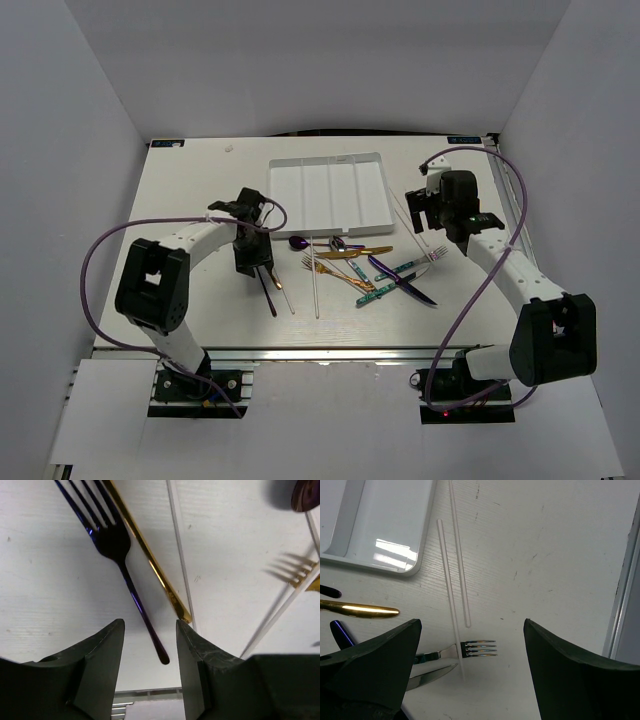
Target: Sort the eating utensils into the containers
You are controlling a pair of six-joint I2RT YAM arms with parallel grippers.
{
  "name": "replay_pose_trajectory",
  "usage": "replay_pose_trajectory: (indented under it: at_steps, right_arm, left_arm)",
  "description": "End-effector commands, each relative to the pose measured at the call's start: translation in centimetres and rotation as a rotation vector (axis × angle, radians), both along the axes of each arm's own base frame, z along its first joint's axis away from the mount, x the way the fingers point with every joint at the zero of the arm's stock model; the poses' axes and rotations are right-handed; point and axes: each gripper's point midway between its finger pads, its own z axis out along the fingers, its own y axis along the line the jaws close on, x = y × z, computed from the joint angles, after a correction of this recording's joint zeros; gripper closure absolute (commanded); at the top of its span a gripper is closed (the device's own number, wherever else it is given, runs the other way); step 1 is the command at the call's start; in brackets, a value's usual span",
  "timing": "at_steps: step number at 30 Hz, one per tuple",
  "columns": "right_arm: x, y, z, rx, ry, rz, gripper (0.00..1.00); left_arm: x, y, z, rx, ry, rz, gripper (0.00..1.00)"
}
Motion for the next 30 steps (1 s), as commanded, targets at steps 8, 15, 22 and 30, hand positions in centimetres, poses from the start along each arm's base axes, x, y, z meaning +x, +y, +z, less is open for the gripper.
replay_pose_trajectory:
  at_steps: [8,15,22,30]
  right_arm:
    - [1.6,-0.7,1.8,0.002,-0.060,-0.020,0.11]
    - [1.9,-1.3,1.8,0.002,-0.061,-0.037,0.11]
    - [2.1,-1.2,1.7,0.014,-0.061,-0.039,0.11]
    - [2.6,-0.7,2.3,0.045,-0.066,-0.035,0.12]
  left_arm:
    - [0.2,0.4,-2.4,0.047,0.076,0.053,0.46]
    - [0.3,3.4,-4.7,0.138,0.123,0.124,0.58]
    - [0.8,8.4,-5.3,0.187,0.146,0.243,0.80]
    - [4.0,11.9,-2.7,0.200,0.046,0.293,1.00]
